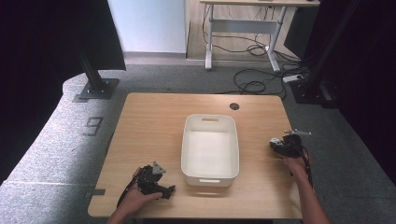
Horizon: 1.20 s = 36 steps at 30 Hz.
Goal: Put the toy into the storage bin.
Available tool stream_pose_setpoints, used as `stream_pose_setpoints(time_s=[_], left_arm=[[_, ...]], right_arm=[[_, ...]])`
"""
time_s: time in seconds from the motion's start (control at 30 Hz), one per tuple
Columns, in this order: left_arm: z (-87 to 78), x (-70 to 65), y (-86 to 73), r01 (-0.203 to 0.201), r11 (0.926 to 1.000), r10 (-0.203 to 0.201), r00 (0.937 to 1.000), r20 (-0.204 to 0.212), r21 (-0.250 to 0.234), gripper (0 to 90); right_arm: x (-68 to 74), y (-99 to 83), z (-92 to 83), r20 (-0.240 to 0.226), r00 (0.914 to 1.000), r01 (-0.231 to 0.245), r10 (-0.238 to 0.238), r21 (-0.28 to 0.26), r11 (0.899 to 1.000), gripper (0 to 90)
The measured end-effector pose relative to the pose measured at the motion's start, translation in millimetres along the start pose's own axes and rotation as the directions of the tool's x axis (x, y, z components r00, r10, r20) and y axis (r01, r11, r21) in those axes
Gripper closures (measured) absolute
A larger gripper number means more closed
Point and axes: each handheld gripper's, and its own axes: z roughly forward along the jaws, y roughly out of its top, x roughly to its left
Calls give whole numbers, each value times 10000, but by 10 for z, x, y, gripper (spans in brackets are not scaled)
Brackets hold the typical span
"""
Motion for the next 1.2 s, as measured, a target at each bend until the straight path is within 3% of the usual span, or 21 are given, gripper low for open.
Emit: stream_pose_setpoints(time_s=[0.43, 0.7, 0.9, 1.2], left_arm=[[-6, -13, -5, -39, 10000, 39, 10000, 49, 33, 0], [-7, -15, -7, -47, 10000, 46, 10000, 53, 32, 0], [-8, -17, -8, -41, 10000, 41, 10000, 46, 26, 0], [-9, -20, -9, -44, 10000, 44, 10000, 45, 29, 0]], right_arm=[[172, -4, -286, -215, 9991, 352, -363, -477, 9982, 501], [249, 8, -341, -380, 9975, 573, -600, -694, 9959, 500], [294, 18, -380, -665, 9966, 424, -476, -770, 9961, 500], [385, 77, -477, -948, 9931, 577, -685, -1126, 9920, 500]])
